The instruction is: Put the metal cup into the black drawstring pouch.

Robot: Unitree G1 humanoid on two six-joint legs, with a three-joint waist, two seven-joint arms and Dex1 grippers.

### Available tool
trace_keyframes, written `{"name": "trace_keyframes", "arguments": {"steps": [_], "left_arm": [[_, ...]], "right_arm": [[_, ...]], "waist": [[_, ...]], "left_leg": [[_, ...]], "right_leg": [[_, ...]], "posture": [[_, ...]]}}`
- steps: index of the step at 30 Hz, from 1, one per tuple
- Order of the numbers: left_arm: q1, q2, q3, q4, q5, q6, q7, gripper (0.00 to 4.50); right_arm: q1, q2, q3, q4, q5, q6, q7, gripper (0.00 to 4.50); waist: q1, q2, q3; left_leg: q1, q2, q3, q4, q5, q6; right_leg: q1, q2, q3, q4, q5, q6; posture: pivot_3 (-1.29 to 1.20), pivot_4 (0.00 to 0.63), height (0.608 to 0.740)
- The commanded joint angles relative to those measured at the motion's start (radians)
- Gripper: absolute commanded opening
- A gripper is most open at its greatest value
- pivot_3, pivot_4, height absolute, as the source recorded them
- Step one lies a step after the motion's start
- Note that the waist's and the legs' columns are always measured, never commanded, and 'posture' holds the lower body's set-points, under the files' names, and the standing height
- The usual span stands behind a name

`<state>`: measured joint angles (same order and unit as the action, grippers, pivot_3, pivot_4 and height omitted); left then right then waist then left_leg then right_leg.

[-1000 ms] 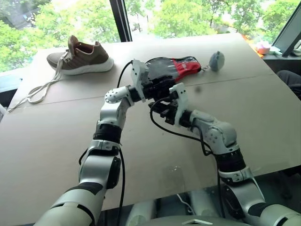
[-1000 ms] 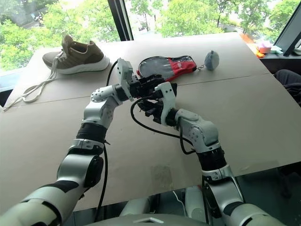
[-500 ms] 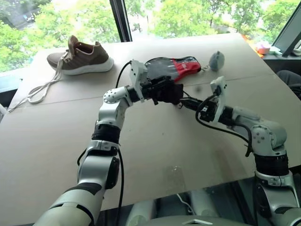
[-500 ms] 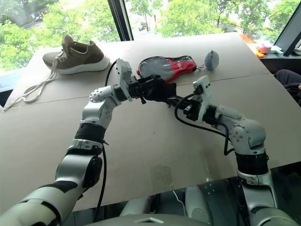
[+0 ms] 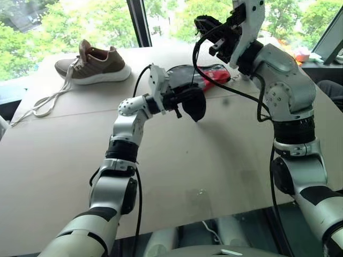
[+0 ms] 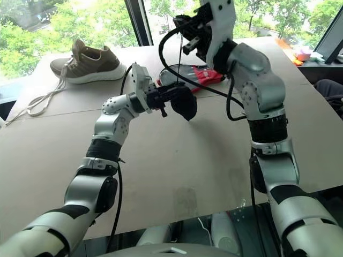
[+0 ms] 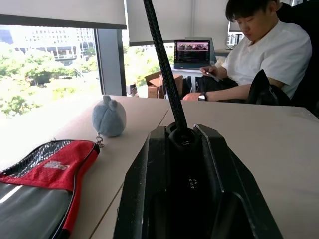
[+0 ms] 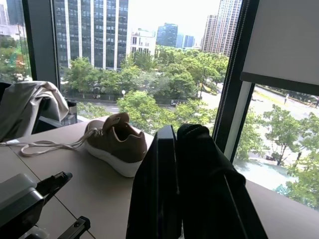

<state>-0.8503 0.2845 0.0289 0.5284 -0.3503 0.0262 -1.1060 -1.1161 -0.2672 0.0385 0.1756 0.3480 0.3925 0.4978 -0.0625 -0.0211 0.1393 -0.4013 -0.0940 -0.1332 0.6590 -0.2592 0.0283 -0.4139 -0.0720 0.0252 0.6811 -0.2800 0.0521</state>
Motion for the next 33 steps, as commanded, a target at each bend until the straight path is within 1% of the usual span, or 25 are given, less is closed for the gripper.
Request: {"name": "trace_keyframes", "arguments": {"steps": [1, 7, 16, 24, 33], "left_arm": [[0.026, 0.002, -0.024, -0.010, 0.009, 0.025, -0.016, 0.18], [0.047, 0.007, -0.031, -0.036, -0.002, 0.051, -0.020, 0.18], [0.075, 0.008, -0.055, -0.046, 0.003, 0.068, -0.015, 0.18], [0.109, 0.012, -0.078, -0.019, 0.026, 0.070, -0.007, 0.18], [0.131, 0.016, -0.100, 0.003, 0.043, 0.084, -0.010, 0.18]], "right_arm": [[-0.132, -0.018, -0.065, 0.015, -0.069, -0.195, -0.048, 0.00], [-0.205, -0.032, -0.081, 0.098, -0.105, -0.284, -0.040, 0.00], [-0.322, -0.044, -0.112, 0.238, -0.108, -0.389, -0.039, 0.00], [-0.378, -0.037, -0.148, 0.271, -0.086, -0.449, -0.080, 0.00], [-0.403, -0.035, -0.191, 0.292, -0.056, -0.491, -0.140, 0.00]], "waist": [[-0.004, 0.000, 0.000], [-0.008, 0.000, 0.000], [-0.007, 0.000, 0.000], [-0.008, 0.000, 0.000], [-0.008, 0.000, 0.000]], "left_leg": [[0.000, 0.000, 0.000, 0.000, 0.000, 0.000], [0.000, 0.000, 0.000, 0.000, 0.000, 0.000], [0.000, 0.000, 0.000, 0.000, 0.000, 0.000], [0.000, 0.000, 0.000, 0.000, 0.000, 0.000], [0.000, 0.000, 0.000, 0.000, 0.000, 0.000]], "right_leg": [[0.000, 0.000, 0.000, 0.000, 0.000, 0.000], [0.000, 0.000, 0.000, 0.000, 0.000, 0.000], [0.000, 0.000, 0.000, 0.000, 0.000, 0.000], [0.000, 0.000, 0.000, 0.000, 0.000, 0.000], [0.000, 0.000, 0.000, 0.000, 0.000, 0.000]], "posture": [[0.00, 0.150, 0.740], [0.00, 0.150, 0.740], [0.00, 0.150, 0.740], [0.00, 0.150, 0.740], [0.00, 0.150, 0.740]]}}
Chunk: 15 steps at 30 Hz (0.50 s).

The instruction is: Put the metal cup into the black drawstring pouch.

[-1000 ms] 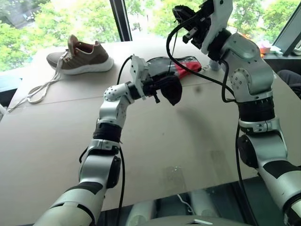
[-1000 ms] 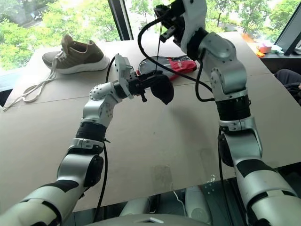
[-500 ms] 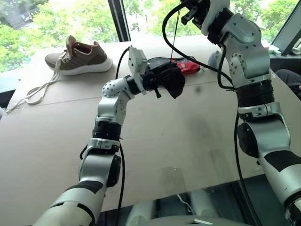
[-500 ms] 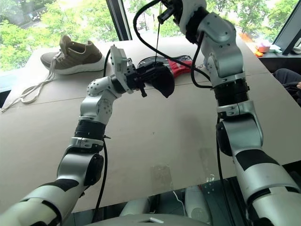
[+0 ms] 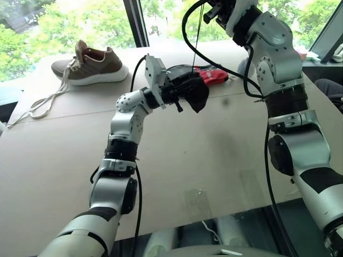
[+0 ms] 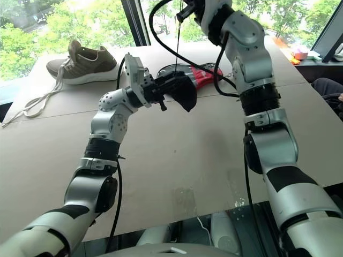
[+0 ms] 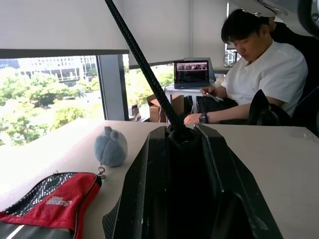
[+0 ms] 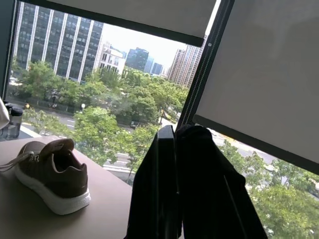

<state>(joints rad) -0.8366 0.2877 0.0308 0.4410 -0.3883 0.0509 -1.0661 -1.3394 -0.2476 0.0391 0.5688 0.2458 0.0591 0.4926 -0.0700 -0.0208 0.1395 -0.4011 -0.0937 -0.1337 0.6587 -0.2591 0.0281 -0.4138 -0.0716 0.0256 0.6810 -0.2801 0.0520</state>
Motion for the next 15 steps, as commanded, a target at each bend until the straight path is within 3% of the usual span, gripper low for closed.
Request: {"name": "trace_keyframes", "arguments": {"steps": [1, 15], "left_arm": [[0.120, 0.014, -0.105, 0.094, 0.083, 0.065, -0.051, 0.18], [0.123, 0.009, -0.090, 0.081, 0.066, 0.073, -0.041, 0.18]], "right_arm": [[-0.182, -0.054, -0.194, -0.101, 0.052, -0.158, -0.136, 0.00], [-0.156, -0.042, -0.169, -0.134, 0.076, -0.130, -0.116, 0.00]], "waist": [[0.000, 0.000, 0.000], [-0.001, 0.000, 0.000]], "left_leg": [[0.000, 0.000, 0.000, 0.000, 0.000, 0.000], [0.000, 0.000, 0.000, 0.000, 0.000, 0.000]], "right_leg": [[0.000, 0.000, 0.000, 0.000, 0.000, 0.000], [0.000, 0.000, 0.000, 0.000, 0.000, 0.000]], "posture": [[0.00, 0.150, 0.740], [0.00, 0.150, 0.740]]}}
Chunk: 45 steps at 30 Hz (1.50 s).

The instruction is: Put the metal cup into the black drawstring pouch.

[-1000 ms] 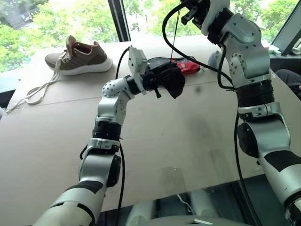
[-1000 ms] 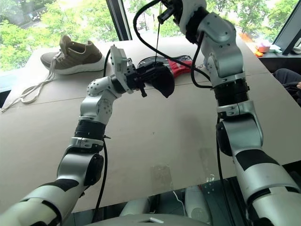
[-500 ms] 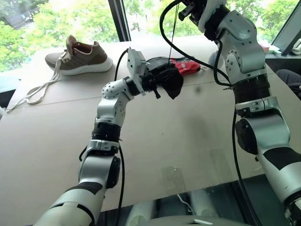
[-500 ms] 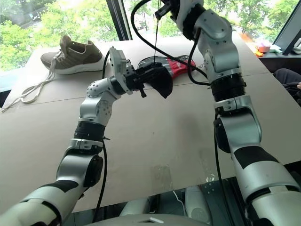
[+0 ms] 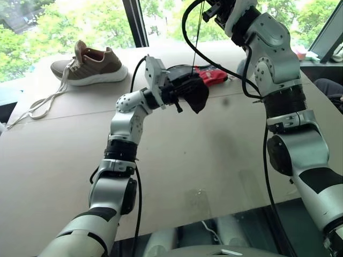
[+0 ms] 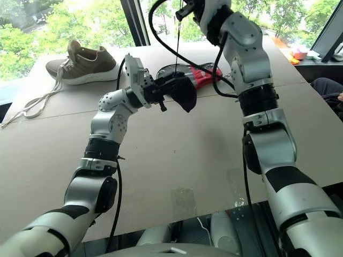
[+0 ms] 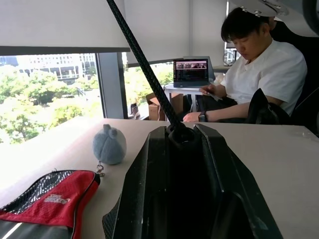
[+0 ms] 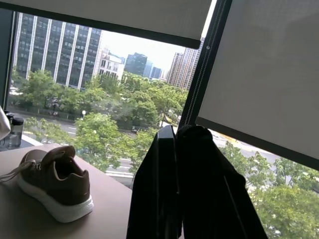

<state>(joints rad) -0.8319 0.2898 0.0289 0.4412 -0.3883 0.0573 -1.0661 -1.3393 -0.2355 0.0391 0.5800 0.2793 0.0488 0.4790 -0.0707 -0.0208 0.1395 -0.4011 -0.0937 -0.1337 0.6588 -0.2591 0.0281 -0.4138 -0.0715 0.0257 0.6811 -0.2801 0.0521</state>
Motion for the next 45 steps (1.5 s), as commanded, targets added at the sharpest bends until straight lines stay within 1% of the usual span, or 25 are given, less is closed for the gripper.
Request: {"name": "trace_keyframes", "arguments": {"steps": [1, 4, 6, 7, 8, 9, 10, 11, 12, 19, 30, 36, 45], "left_arm": [[0.114, 0.002, -0.080, 0.077, 0.055, 0.070, -0.039, 0.18], [0.105, -0.004, -0.058, 0.058, 0.022, 0.081, -0.040, 0.18], [0.109, 0.000, -0.063, 0.037, 0.009, 0.092, -0.057, 1.21], [0.109, -0.002, -0.062, 0.034, 0.011, 0.085, -0.048, 1.35], [0.105, -0.008, -0.055, 0.040, 0.014, 0.081, -0.025, 1.91], [0.102, -0.012, -0.049, 0.044, 0.013, 0.085, -0.009, 2.61], [0.098, -0.014, -0.042, 0.047, 0.002, 0.107, -0.010, 2.84], [0.097, -0.014, -0.038, 0.048, -0.003, 0.116, -0.018, 3.39], [0.096, -0.014, -0.034, 0.052, -0.001, 0.111, -0.019, 3.77], [0.101, -0.008, -0.024, 0.056, 0.015, 0.084, -0.021, 3.77], [0.102, 0.007, -0.003, 0.062, 0.025, 0.054, 0.012, 3.77], [0.104, 0.007, 0.003, 0.056, 0.022, 0.058, 0.019, 3.77], [0.117, 0.005, 0.014, 0.054, 0.016, 0.079, 0.024, 3.77]], "right_arm": [[-0.151, -0.052, -0.167, -0.151, 0.044, -0.115, -0.100, 0.00], [-0.141, -0.048, -0.161, -0.162, 0.047, -0.107, -0.093, 0.00], [-0.136, -0.045, -0.158, -0.166, 0.049, -0.103, -0.090, 0.00], [-0.135, -0.044, -0.156, -0.167, 0.050, -0.102, -0.090, 0.00], [-0.134, -0.041, -0.157, -0.170, 0.049, -0.099, -0.088, 0.00], [-0.133, -0.039, -0.158, -0.173, 0.048, -0.096, -0.087, 0.00], [-0.132, -0.036, -0.160, -0.177, 0.046, -0.093, -0.086, 0.00], [-0.131, -0.034, -0.162, -0.180, 0.045, -0.091, -0.085, 0.00], [-0.129, -0.031, -0.164, -0.184, 0.043, -0.088, -0.084, 0.00], [-0.121, -0.021, -0.173, -0.200, 0.037, -0.073, -0.078, 0.00], [-0.099, -0.011, -0.170, -0.207, 0.034, -0.058, -0.077, 0.00], [-0.038, 0.008, -0.163, -0.283, 0.056, 0.007, -0.078, 0.00], [0.008, 0.025, -0.154, -0.374, 0.071, 0.086, -0.071, 0.00]], "waist": [[0.000, 0.000, 0.000], [0.000, 0.000, 0.000], [0.000, 0.000, 0.000], [0.000, 0.003, 0.001], [0.001, 0.003, 0.001], [0.002, 0.004, 0.001], [0.002, 0.004, 0.002], [0.002, 0.004, 0.002], [0.001, 0.004, 0.002], [0.001, 0.004, 0.001], [0.001, 0.004, 0.001], [0.001, 0.004, 0.001], [0.001, 0.004, 0.001]], "left_leg": [[0.000, 0.000, 0.000, 0.000, 0.000, 0.000], [0.000, 0.000, 0.000, 0.000, 0.000, 0.000], [0.000, 0.000, 0.000, 0.000, 0.000, 0.000], [0.000, 0.000, 0.000, 0.000, 0.000, 0.000], [0.000, 0.000, 0.000, -0.001, 0.000, 0.000], [0.000, 0.000, 0.000, -0.001, 0.000, 0.000], [-0.001, 0.000, -0.001, -0.001, 0.000, 0.000], [-0.001, 0.000, -0.001, -0.002, 0.000, 0.000], [-0.001, 0.000, -0.001, -0.002, 0.000, 0.000], [0.002, 0.000, 0.001, 0.001, 0.000, 0.000], [0.002, 0.000, 0.001, -0.001, 0.000, 0.000], [0.002, 0.000, 0.001, -0.001, 0.000, 0.000], [0.002, 0.000, 0.001, -0.001, 0.000, 0.000]], "right_leg": [[0.000, 0.000, 0.000, 0.000, 0.000, 0.000], [0.000, 0.000, 0.000, 0.000, 0.000, 0.000], [0.000, 0.000, 0.000, 0.000, 0.000, 0.000], [0.000, 0.000, 0.000, 0.000, 0.000, 0.000], [0.000, 0.000, 0.000, 0.000, 0.000, 0.000], [0.000, 0.000, 0.000, -0.001, 0.000, 0.000], [-0.001, 0.000, 0.000, -0.001, 0.000, 0.000], [-0.001, 0.000, -0.001, -0.001, 0.000, 0.000], [-0.001, 0.000, -0.001, -0.001, 0.000, 0.000], [0.000, 0.000, 0.002, 0.005, 0.000, 0.000], [0.000, 0.000, 0.002, 0.002, 0.000, 0.000], [0.000, 0.000, 0.002, 0.001, 0.000, 0.000], [0.000, 0.000, 0.002, 0.001, 0.000, 0.000]], "posture": [[0.00, 0.150, 0.740], [0.00, 0.150, 0.740], [0.00, 0.150, 0.740], [0.00, 0.150, 0.740], [0.00, 0.150, 0.740], [0.00, 0.150, 0.740], [0.00, 0.150, 0.740], [0.00, 0.150, 0.740], [0.00, 0.150, 0.740], [0.00, 0.150, 0.740], [0.00, 0.150, 0.740], [0.00, 0.150, 0.740], [0.00, 0.150, 0.740]]}}
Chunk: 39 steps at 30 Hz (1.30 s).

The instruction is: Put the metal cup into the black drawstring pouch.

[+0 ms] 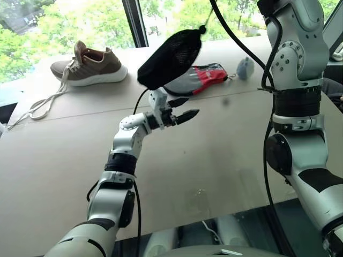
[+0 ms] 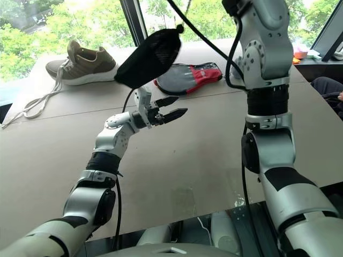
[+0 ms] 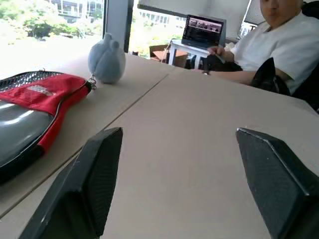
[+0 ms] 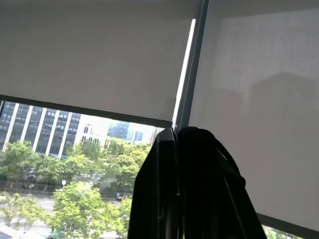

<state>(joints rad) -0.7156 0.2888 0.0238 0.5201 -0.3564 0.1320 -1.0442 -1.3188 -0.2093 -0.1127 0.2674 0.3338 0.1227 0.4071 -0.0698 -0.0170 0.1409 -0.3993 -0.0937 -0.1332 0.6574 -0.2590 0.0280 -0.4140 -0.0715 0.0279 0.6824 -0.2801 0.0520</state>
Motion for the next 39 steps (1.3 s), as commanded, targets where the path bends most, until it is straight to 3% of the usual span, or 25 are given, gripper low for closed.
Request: {"name": "trace_keyframes", "arguments": {"steps": [1, 9, 22, 25, 30, 33, 36, 39], "left_arm": [[0.006, 0.012, 0.025, -0.033, -0.029, 0.027, -0.007, 3.77], [0.054, 0.068, 0.053, -0.095, -0.051, 0.084, -0.003, 3.77], [0.061, 0.215, 0.225, -0.105, -0.105, 0.116, 0.080, 3.77], [0.105, 0.232, 0.214, -0.153, -0.100, 0.135, 0.071, 3.80], [0.205, 0.279, 0.192, -0.252, -0.094, 0.194, 0.053, 3.80], [0.260, 0.314, 0.209, -0.304, -0.108, 0.216, 0.036, 3.80], [0.324, 0.354, 0.224, -0.358, -0.122, 0.240, 0.023, 3.80], [0.417, 0.396, 0.224, -0.427, -0.138, 0.273, 0.000, 3.80]], "right_arm": [[-0.008, 0.000, 0.000, -0.070, 0.017, 0.018, 0.002, 0.00], [0.019, 0.003, 0.008, -0.104, 0.025, 0.058, 0.015, 0.00], [0.201, -0.009, 0.060, -0.291, 0.076, 0.225, 0.074, 0.00], [0.268, -0.039, 0.059, -0.350, 0.092, 0.269, 0.092, 0.91], [0.397, -0.107, 0.039, -0.475, 0.137, 0.390, 0.089, 3.36], [0.592, -0.229, 0.026, -0.612, 0.211, 0.540, 0.151, 4.49], [0.790, -0.345, -0.004, -0.714, 0.249, 0.596, 0.199, 4.49], [0.930, -0.372, -0.056, -0.745, 0.262, 0.555, 0.207, 4.49]], "waist": [[0.000, 0.000, 0.000], [0.000, 0.000, 0.000], [0.000, 0.000, 0.000], [0.005, 0.000, 0.000], [0.003, 0.000, 0.000], [0.009, -0.002, -0.001], [0.018, -0.001, -0.001], [0.021, 0.000, 0.000]], "left_leg": [[0.000, 0.000, 0.000, 0.000, 0.000, 0.000], [0.000, 0.000, 0.000, 0.000, 0.000, 0.000], [0.000, 0.000, -0.001, 0.000, 0.000, 0.000], [0.000, 0.000, -0.002, 0.000, 0.000, 0.000], [0.000, 0.000, -0.002, -0.001, 0.000, 0.000], [0.000, 0.000, -0.002, -0.001, 0.000, 0.000], [-0.001, 0.000, -0.002, -0.002, 0.000, 0.000], [0.000, 0.000, 0.001, -0.003, 0.000, 0.000]], "right_leg": [[0.000, 0.000, 0.000, 0.000, 0.000, 0.000], [0.000, 0.000, 0.000, 0.000, 0.000, 0.000], [0.000, 0.000, 0.000, 0.000, 0.000, 0.000], [0.000, 0.000, -0.001, -0.001, 0.000, 0.000], [0.001, -0.001, -0.001, -0.002, 0.000, 0.000], [0.000, 0.000, -0.001, -0.001, 0.000, 0.000], [0.001, -0.001, -0.001, -0.004, 0.000, 0.000], [0.000, -0.001, 0.002, -0.003, 0.000, 0.000]], "posture": [[0.00, 0.150, 0.740], [0.00, 0.150, 0.740], [0.00, 0.150, 0.740], [0.00, 0.150, 0.740], [0.00, 0.150, 0.740], [0.00, 0.150, 0.740], [0.00, 0.150, 0.740], [0.00, 0.150, 0.740]]}}
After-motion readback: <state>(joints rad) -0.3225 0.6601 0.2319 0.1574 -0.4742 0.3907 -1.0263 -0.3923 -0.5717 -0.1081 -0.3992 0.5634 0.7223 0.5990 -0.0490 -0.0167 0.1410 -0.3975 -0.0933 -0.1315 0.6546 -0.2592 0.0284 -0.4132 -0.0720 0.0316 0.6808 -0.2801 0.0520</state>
